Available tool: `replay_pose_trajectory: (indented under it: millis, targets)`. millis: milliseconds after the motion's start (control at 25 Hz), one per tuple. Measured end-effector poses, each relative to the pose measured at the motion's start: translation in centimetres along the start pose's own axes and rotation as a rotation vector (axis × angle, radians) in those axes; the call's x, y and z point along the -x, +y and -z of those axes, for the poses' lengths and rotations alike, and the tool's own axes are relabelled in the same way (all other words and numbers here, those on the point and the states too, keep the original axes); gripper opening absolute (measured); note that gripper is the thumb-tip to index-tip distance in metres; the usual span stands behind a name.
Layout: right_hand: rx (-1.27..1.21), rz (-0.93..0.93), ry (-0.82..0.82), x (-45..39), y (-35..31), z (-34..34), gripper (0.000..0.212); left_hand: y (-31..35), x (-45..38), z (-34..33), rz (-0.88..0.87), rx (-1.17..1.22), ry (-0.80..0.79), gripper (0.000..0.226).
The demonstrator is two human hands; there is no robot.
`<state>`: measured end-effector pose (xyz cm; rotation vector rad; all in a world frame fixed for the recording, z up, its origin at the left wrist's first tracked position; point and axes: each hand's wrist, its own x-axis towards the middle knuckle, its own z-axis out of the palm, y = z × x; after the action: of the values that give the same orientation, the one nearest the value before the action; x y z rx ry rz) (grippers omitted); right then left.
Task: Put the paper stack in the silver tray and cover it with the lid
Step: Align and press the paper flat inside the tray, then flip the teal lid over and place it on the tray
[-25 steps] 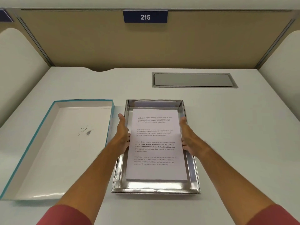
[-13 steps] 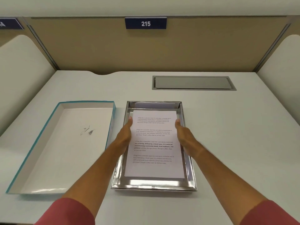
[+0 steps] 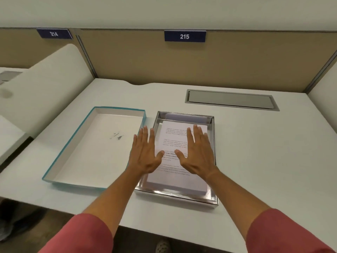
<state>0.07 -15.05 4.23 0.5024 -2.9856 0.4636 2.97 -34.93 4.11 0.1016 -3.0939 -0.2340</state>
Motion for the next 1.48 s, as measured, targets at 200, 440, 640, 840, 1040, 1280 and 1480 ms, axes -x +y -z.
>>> replay_pose_trajectory:
  millis: [200, 440, 640, 840, 1040, 1280, 1480]
  targets:
    - [0.052, 0.043, 0.032, -0.6, -2.2, 0.0, 0.095, -2.6, 0.4, 0.7, 0.050, -0.067, 0.033, 0.090]
    - [0.085, 0.012, 0.021, -1.6, -5.8, -1.4, 0.096, -6.6, -0.7, 0.9, 0.021, -0.082, 0.025, 0.084]
    - [0.111, -0.081, 0.027, -2.0, -8.9, -3.1, 0.097, -9.9, -1.8, -0.1, -0.028, -0.045, -0.065, 0.080]
    - [0.124, -0.169, 0.031, -1.6, -10.7, -4.5, 0.098, -11.4, -2.5, -2.0, -0.040, 0.037, -0.156, 0.072]
    - [0.100, -0.210, 0.053, -1.0, -11.4, -4.7, 0.097, -11.2, -3.1, -2.3, -0.003, 0.191, -0.048, 0.031]
    - [0.043, -0.225, 0.042, -0.9, -11.2, -4.7, 0.096, -11.0, -3.5, -0.9, 0.116, 0.352, -0.060, 0.015]
    - [-0.037, -0.211, 0.044, -1.5, -11.1, -3.6, 0.093, -11.5, -4.0, 4.7, 0.087, 0.447, 0.170, 0.016]
